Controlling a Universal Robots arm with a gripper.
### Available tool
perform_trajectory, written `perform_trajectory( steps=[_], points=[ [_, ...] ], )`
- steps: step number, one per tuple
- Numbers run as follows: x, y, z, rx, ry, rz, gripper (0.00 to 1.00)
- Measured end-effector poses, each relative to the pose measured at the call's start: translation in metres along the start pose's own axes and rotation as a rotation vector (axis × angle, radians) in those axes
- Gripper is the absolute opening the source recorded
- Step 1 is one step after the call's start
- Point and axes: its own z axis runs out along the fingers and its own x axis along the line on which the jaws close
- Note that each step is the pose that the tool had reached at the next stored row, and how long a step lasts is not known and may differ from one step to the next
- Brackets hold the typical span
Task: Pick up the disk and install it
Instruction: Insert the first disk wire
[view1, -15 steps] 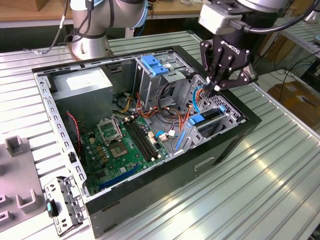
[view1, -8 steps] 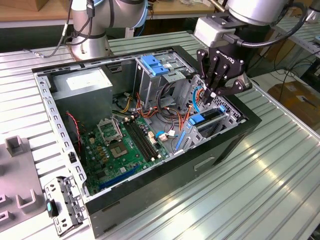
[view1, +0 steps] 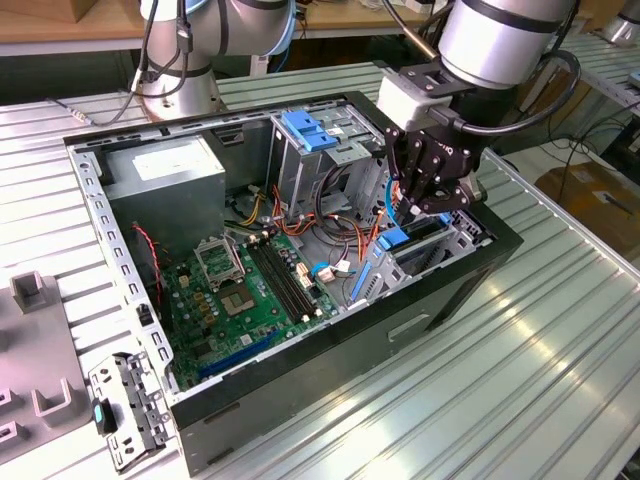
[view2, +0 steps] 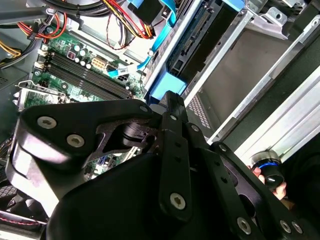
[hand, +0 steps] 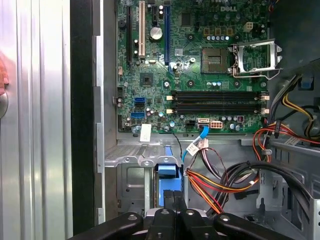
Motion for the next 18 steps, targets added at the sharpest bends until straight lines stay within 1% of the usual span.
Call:
perform_trajectory(
  steps=[4, 6, 13, 16, 18],
  points=[
    [0.0, 0.0, 0.0002, 0.0, 0.0001, 0.0, 0.11],
    [-0.0002, 0.0001, 0.0085, 0.0, 0.0001, 0.0, 0.11],
    [-0.0002, -0.0002, 0.0088, 0.0, -0.0001, 0.0, 0.11],
    [-0.0002, -0.0019, 0.0089, 0.0, -0.0001, 0.0, 0.11],
    [-0.0003, -0.0043, 0.0089, 0.0, -0.0001, 0.0, 0.11]
  ],
)
